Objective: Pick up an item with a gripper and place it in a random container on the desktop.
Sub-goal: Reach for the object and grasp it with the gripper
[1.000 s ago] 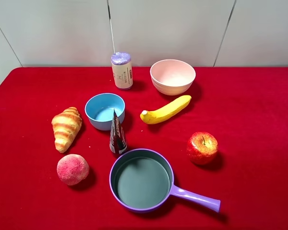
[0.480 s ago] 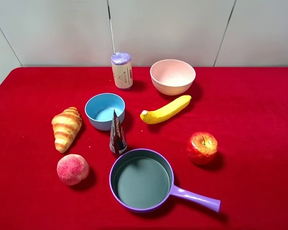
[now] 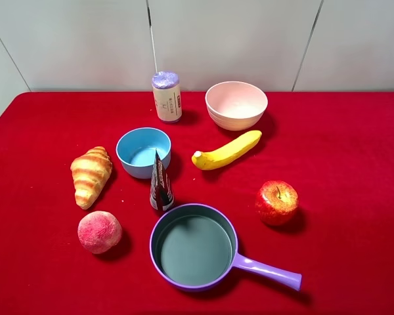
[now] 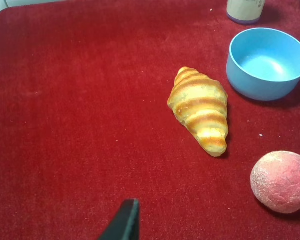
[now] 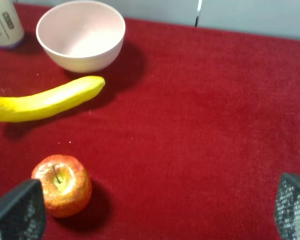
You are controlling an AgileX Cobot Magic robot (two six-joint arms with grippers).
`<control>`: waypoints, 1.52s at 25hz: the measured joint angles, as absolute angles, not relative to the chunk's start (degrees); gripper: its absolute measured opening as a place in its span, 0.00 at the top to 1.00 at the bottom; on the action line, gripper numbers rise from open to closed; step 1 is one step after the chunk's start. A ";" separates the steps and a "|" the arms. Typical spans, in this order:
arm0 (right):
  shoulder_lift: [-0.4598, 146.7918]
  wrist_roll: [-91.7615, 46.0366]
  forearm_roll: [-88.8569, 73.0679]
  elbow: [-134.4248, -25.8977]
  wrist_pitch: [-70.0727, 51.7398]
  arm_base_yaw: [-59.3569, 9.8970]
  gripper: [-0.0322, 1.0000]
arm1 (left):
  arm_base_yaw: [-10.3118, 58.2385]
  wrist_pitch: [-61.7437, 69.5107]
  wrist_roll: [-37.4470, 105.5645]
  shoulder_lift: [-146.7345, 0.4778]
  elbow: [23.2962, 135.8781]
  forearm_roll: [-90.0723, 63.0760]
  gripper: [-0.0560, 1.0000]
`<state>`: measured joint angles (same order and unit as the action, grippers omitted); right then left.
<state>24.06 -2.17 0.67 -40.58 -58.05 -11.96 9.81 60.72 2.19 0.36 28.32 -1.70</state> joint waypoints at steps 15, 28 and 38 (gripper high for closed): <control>47.02 -3.52 -3.43 -51.05 -56.87 -12.26 0.30 | 9.81 60.72 2.19 0.36 28.32 -1.70 0.01; 63.30 -4.01 0.40 -61.21 -53.46 -26.59 0.30 | 9.81 60.72 2.19 0.36 28.32 -1.70 0.01; 77.02 -4.36 0.91 -72.19 -52.84 -34.53 0.30 | 9.81 60.72 2.19 0.36 28.32 -1.70 0.01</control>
<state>77.02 -4.36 0.91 -72.19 -52.84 -34.53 9.81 60.72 2.19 0.36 28.32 -1.70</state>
